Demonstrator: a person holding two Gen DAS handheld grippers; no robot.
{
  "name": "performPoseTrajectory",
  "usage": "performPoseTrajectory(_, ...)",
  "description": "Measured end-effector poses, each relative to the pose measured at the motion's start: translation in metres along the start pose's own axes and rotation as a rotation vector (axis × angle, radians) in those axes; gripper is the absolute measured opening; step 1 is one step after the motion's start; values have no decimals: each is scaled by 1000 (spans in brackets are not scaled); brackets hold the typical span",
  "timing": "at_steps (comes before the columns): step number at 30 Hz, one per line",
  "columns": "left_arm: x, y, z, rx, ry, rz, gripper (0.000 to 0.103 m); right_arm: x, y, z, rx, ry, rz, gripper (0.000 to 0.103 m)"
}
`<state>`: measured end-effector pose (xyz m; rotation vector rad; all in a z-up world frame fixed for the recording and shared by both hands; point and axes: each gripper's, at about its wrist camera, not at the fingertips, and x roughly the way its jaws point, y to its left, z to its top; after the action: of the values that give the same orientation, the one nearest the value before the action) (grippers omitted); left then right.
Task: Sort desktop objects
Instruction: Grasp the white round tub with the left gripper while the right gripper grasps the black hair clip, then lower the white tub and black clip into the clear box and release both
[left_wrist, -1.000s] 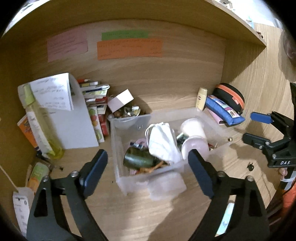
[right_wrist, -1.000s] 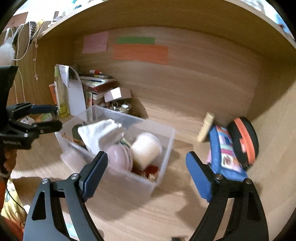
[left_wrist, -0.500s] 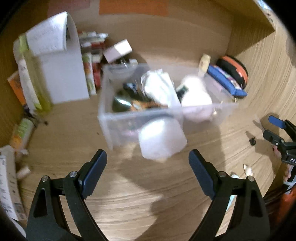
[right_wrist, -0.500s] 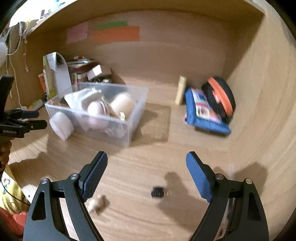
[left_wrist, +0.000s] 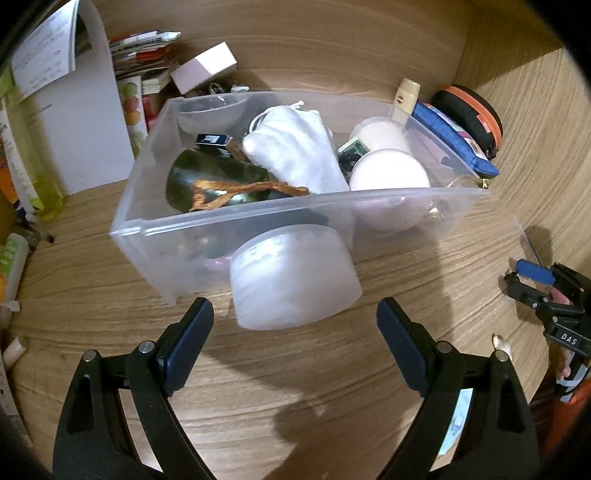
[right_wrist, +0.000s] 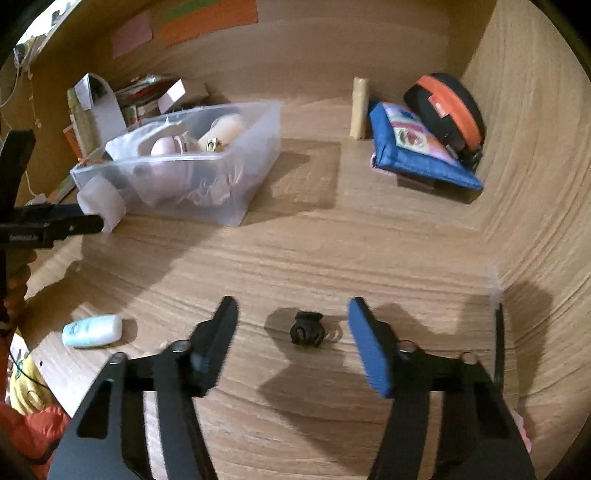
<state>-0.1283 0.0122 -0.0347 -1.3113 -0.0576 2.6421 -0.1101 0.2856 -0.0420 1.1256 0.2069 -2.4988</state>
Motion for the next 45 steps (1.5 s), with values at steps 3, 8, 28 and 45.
performPoseTrajectory(3, 3, -4, 2, 0, 1, -4, 91, 3, 1, -2, -3, 20, 17, 36)
performPoseTrajectory(8, 6, -4, 6, -12, -1, -8, 82, 7, -2, -5, 10, 32, 22, 20)
performPoseTrajectory(28, -13, 5, 2, -34, -47, -56, 65, -7, 10, 14, 1, -37, 60, 17)
performPoseTrajectory(45, -82, 12, 24, -16, -223, -48, 65, -26, 53, 76, -124, -178, 101, 17)
